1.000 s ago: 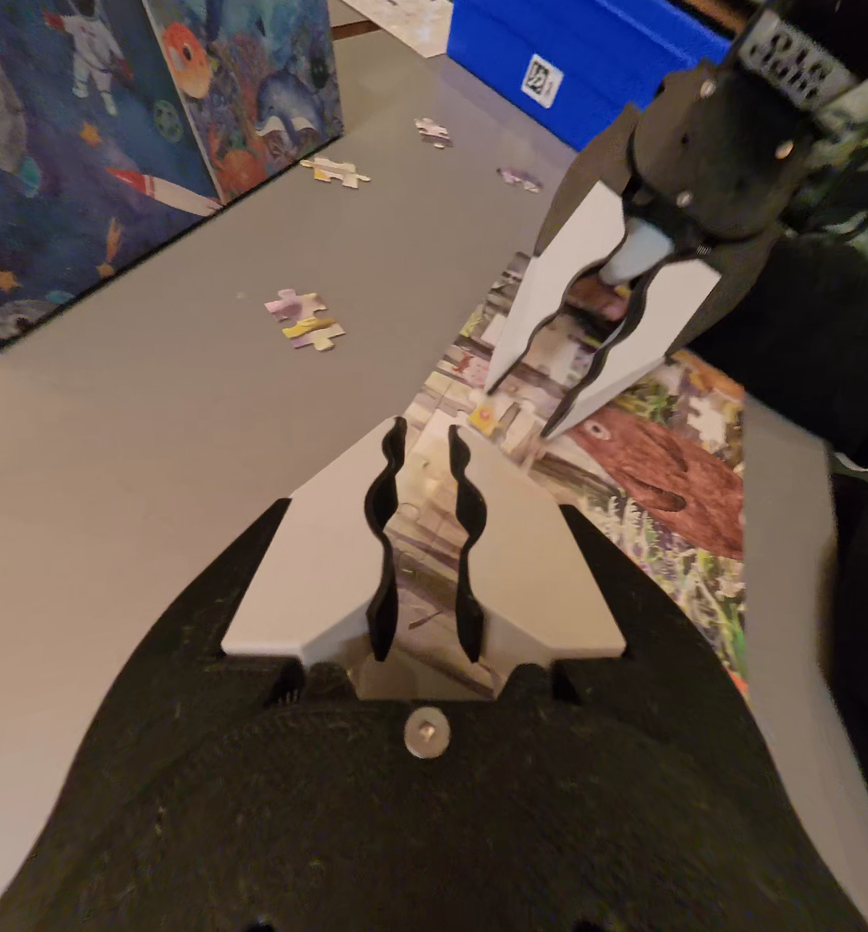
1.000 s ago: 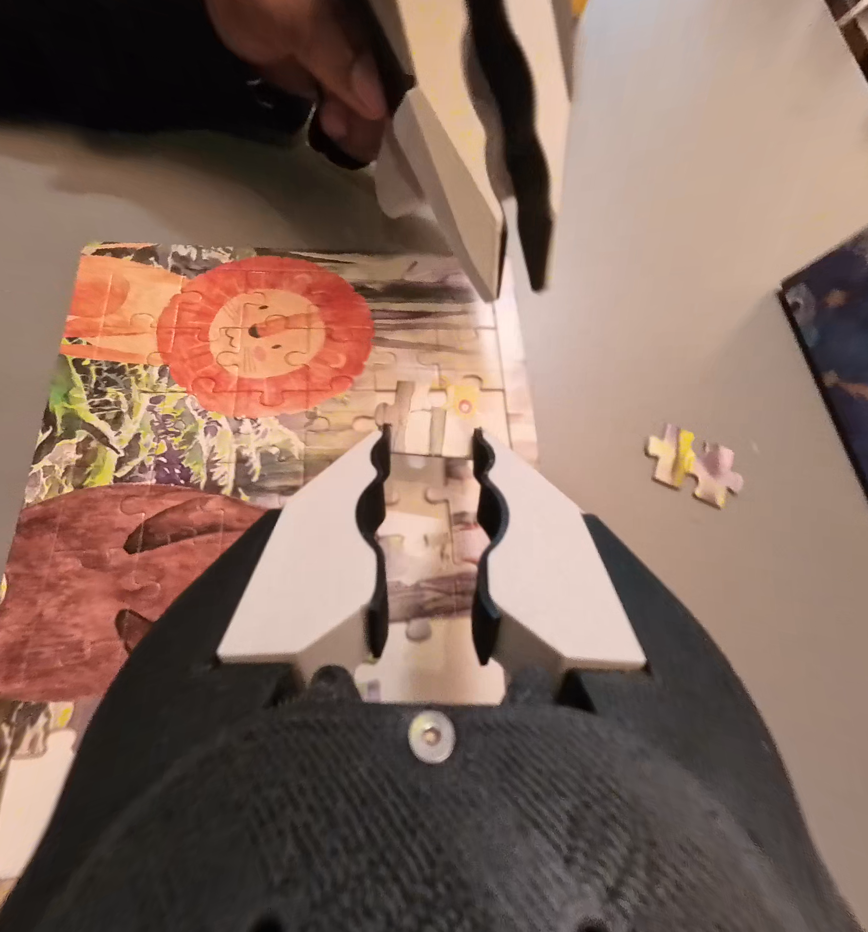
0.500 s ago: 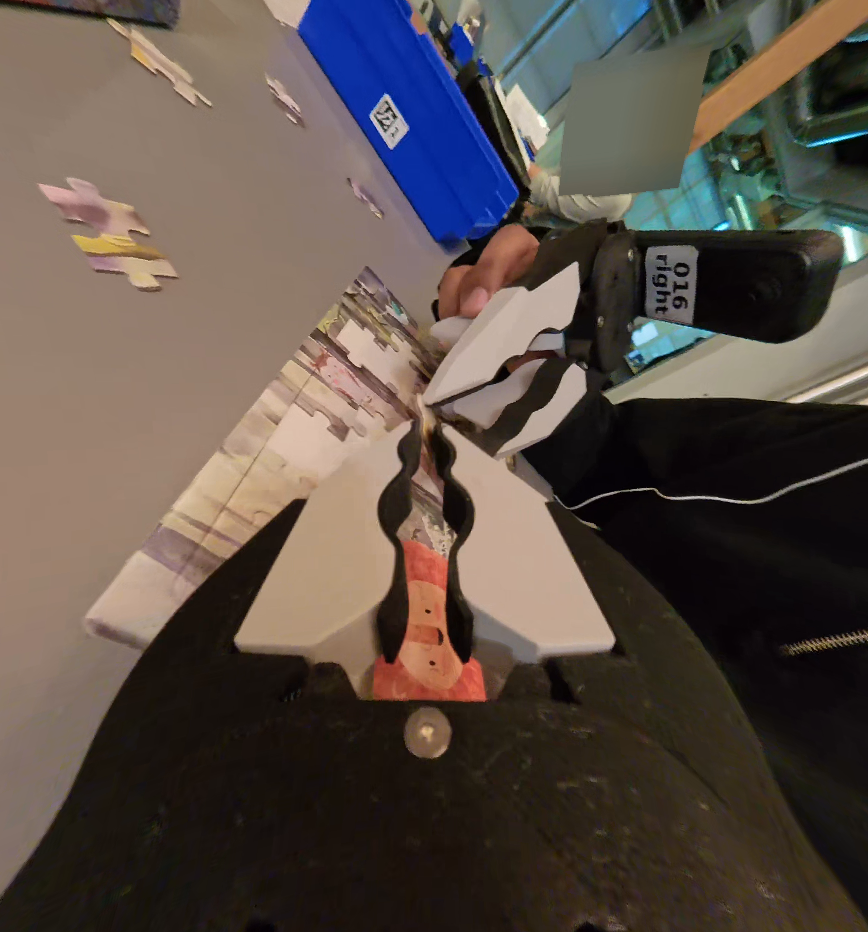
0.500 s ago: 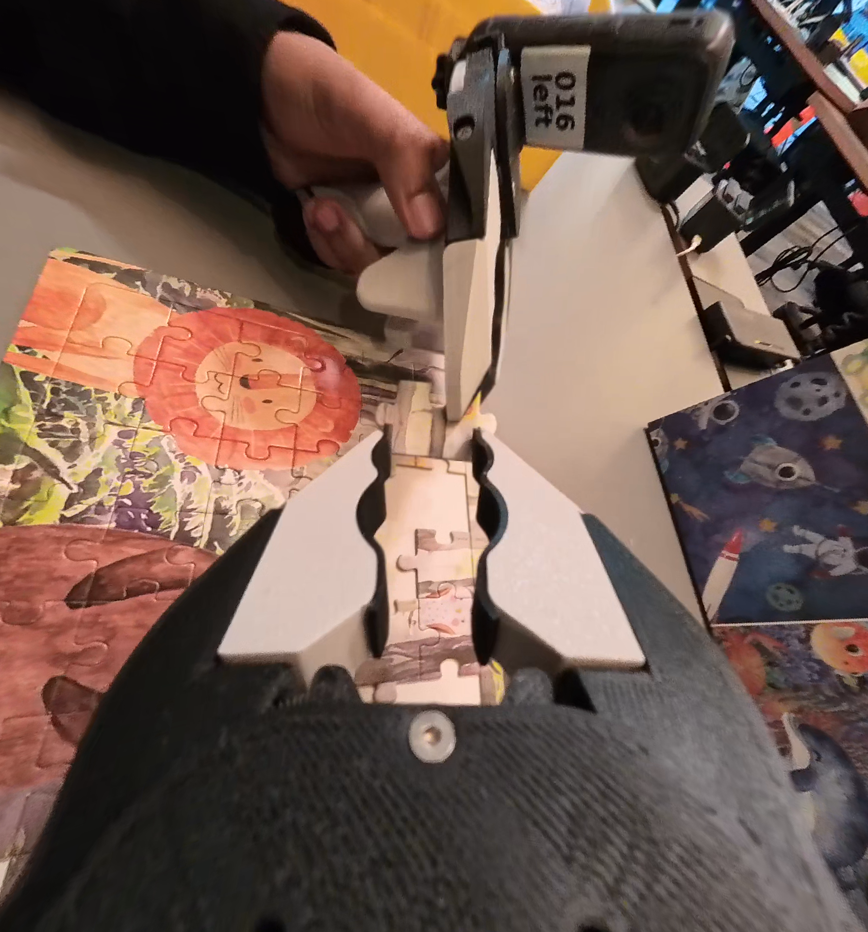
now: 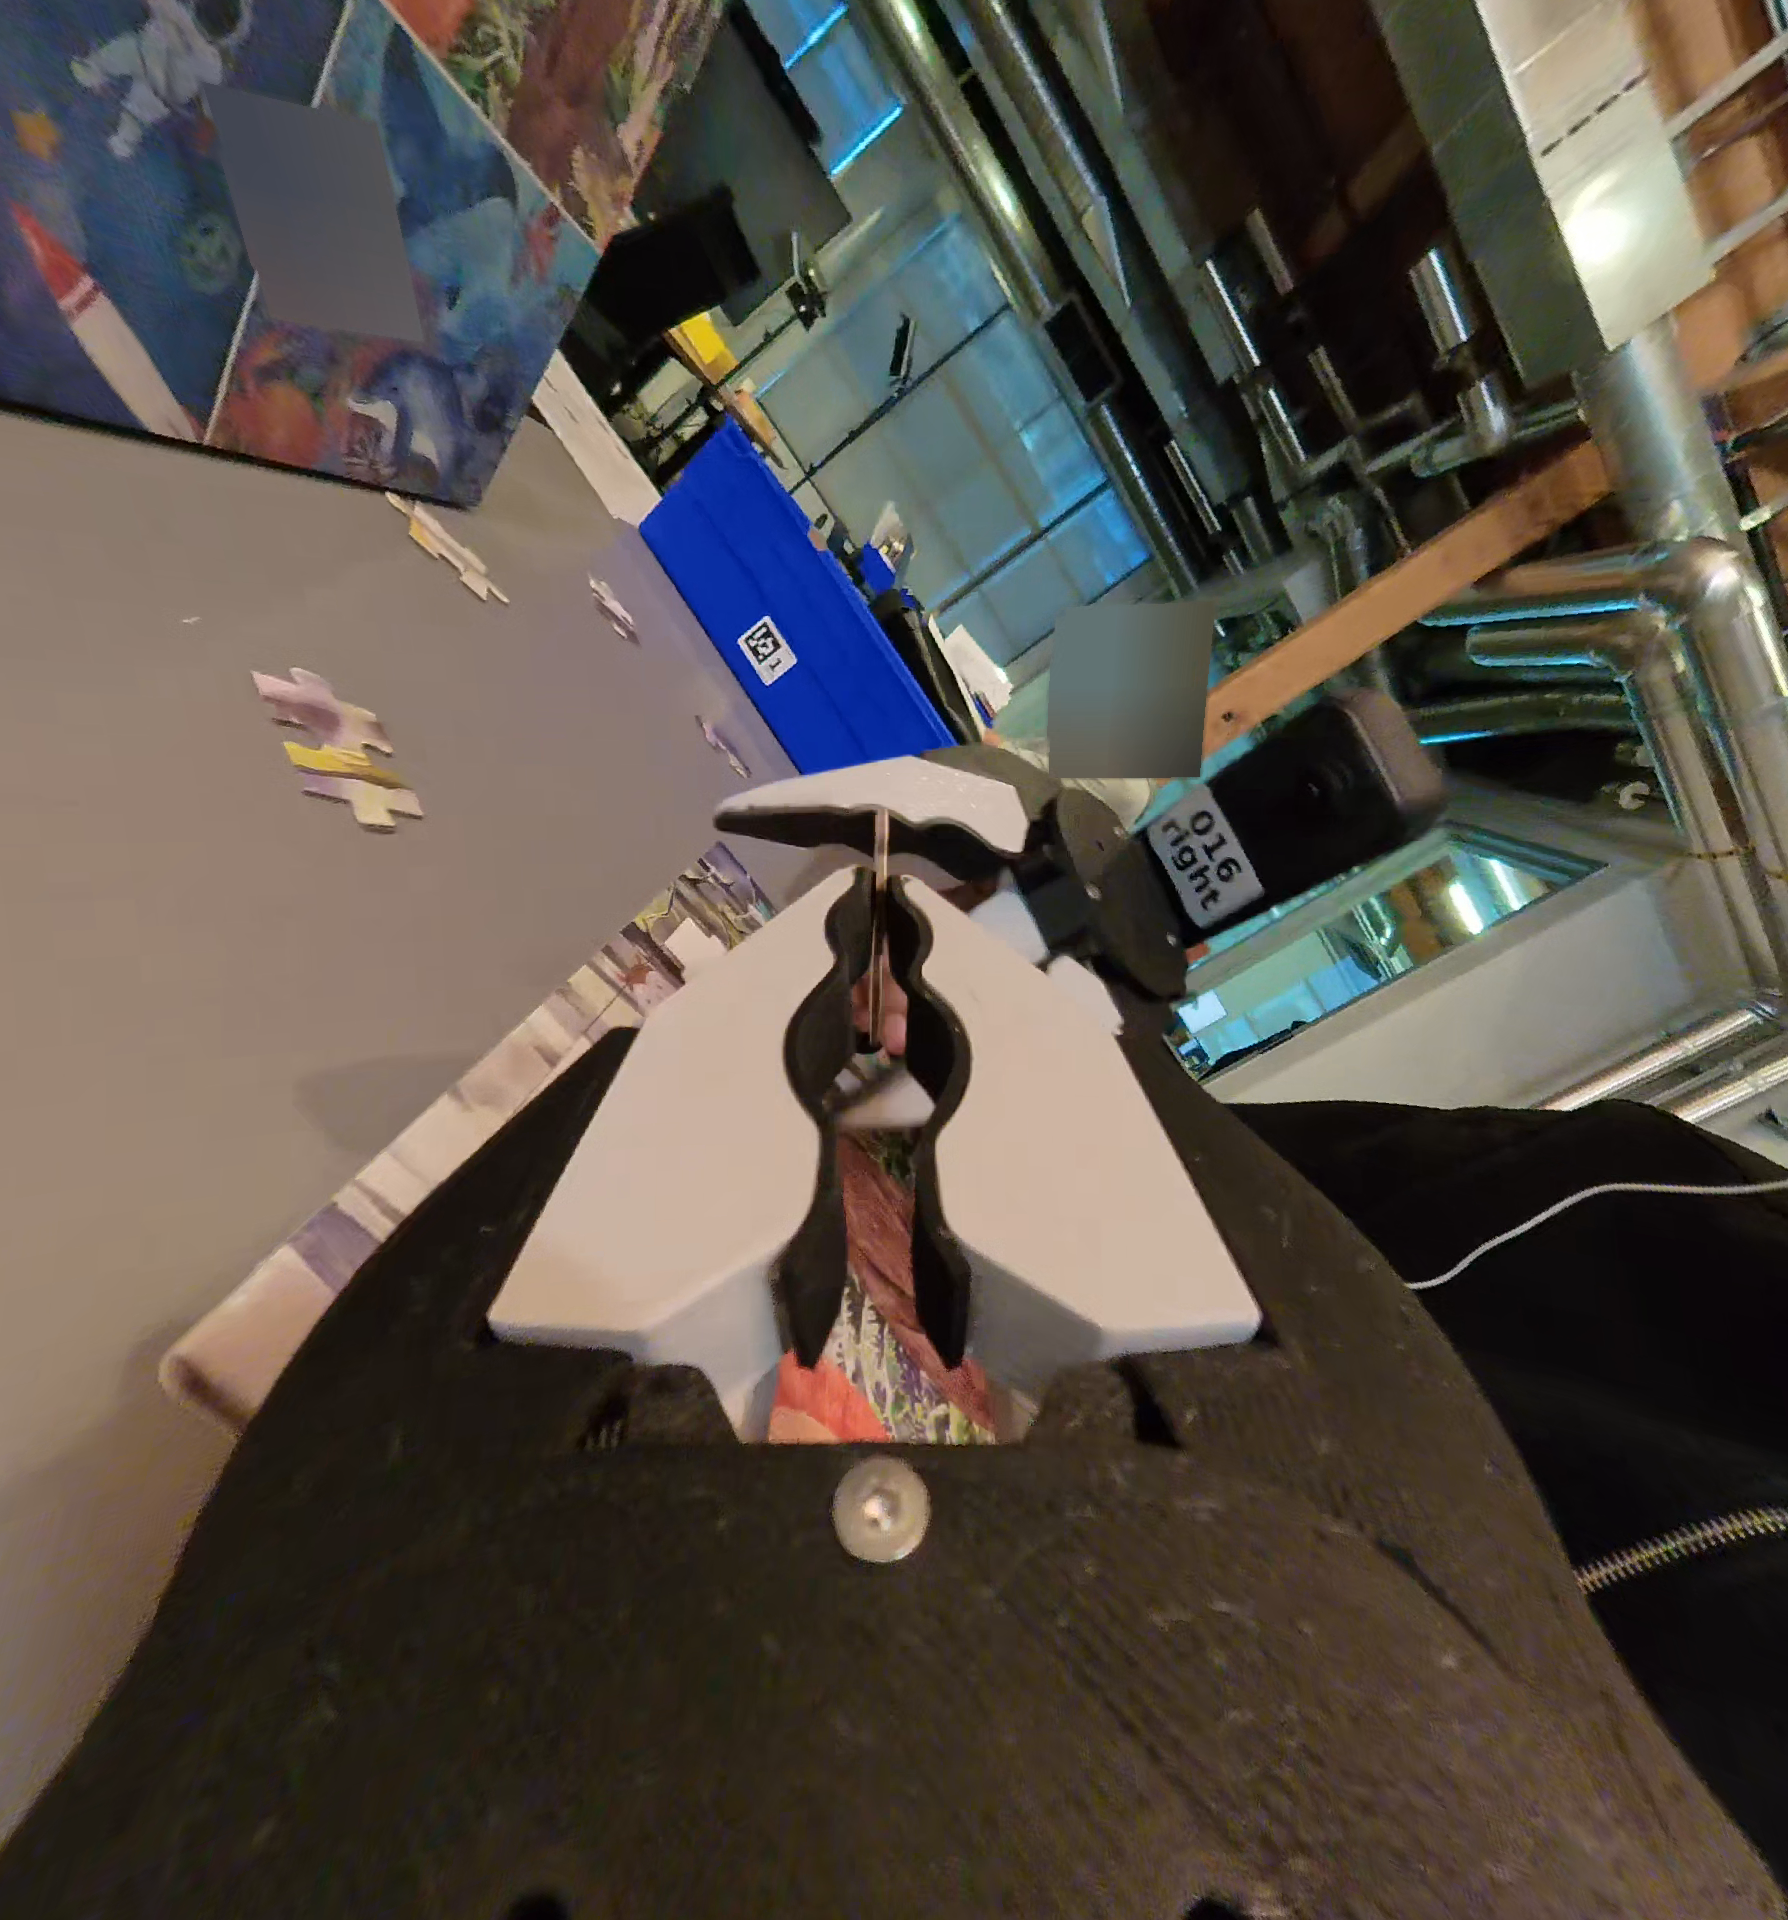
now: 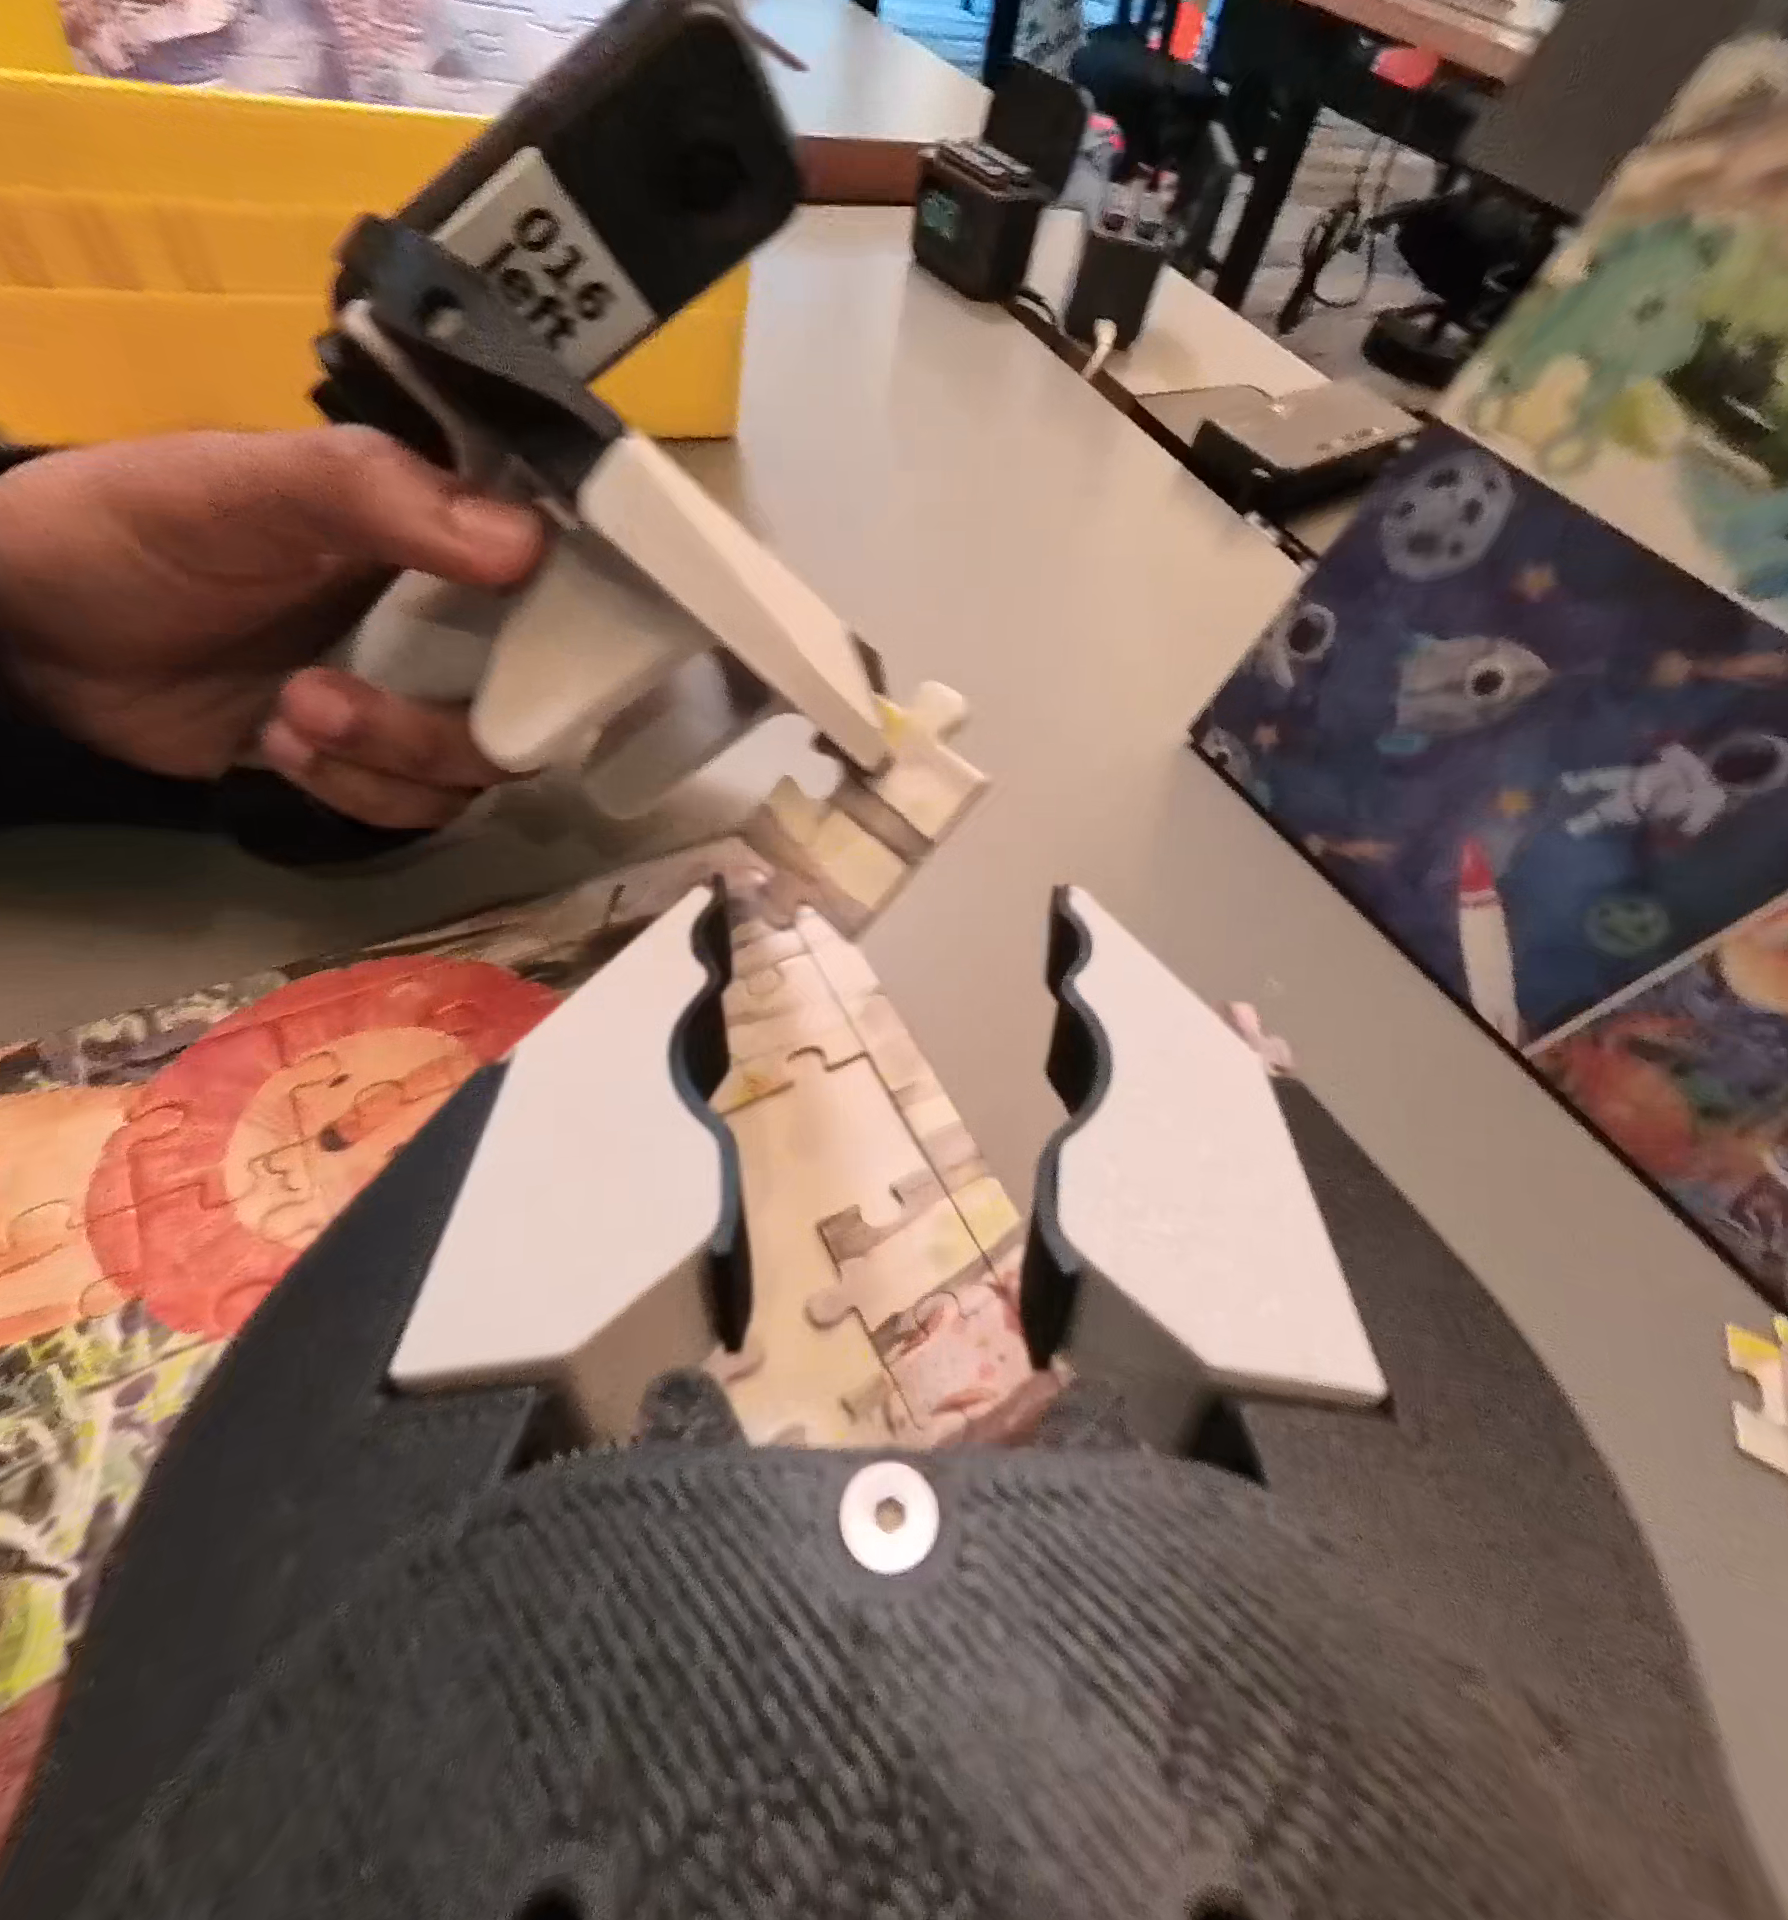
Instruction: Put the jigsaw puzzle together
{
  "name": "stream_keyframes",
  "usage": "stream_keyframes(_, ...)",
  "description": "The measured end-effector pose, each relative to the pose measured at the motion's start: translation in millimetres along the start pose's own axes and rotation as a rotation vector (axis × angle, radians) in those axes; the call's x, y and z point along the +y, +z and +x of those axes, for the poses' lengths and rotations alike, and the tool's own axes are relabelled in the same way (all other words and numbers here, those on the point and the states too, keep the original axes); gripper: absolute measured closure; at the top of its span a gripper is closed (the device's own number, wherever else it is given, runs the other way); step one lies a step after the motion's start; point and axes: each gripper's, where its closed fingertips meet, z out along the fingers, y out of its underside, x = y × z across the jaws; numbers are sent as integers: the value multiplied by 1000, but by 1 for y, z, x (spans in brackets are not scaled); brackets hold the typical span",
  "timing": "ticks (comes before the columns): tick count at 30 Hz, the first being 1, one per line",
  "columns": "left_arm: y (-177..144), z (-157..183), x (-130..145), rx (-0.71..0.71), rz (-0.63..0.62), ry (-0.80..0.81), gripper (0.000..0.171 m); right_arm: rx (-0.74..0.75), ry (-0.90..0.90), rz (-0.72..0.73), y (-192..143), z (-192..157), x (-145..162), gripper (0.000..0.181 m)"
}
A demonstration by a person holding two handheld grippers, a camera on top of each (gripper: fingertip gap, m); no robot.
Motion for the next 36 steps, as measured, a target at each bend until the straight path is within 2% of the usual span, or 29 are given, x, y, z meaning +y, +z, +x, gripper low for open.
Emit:
stream_keyframes(4,-2,1,-2,-1,19,-2,171,34,99,43,-15,29,-1,134)
stream_keyframes(5,-2,1,-2,2,15,-3,171,41,120,67,-20,35,-3,142)
stream_keyframes(7,-1,2,0,17,11,-19,171,25,130,105,-25,38,-8,140)
stream_keyframes(11,-2,2,-3,26,36,-39,171,24,-12,90,-25,27,-11,138)
stream_keyframes(12,-3,0,-4,12,40,-38,171,27,-60,77,-24,23,-11,125)
stream_keyframes(15,-4,-4,-5,-14,47,-27,171,43,-163,62,-22,14,-13,125)
stream_keyframes(19,1,-3,2,7,15,-49,171,47,-232,20,-16,7,-6,129)
stream_keyframes(22,6,-2,10,19,-18,-63,171,37,-253,17,-17,5,-5,148)
stream_keyframes(27,7,-2,14,23,-52,-63,171,9,-256,0,-19,4,-1,150)
stream_keyframes(29,4,-3,15,21,-71,-64,151,10,-261,-27,-20,8,4,150)
stream_keyframes(31,-2,-8,8,-12,-47,-47,141,-28,-230,-87,-19,11,17,150)
stream_keyframes(34,-12,-23,2,-139,-53,44,145,-137,-157,-194,-15,7,44,150)
stream_keyframes(36,-15,-32,6,-231,-119,119,150,-205,-120,-239,-13,1,57,150)
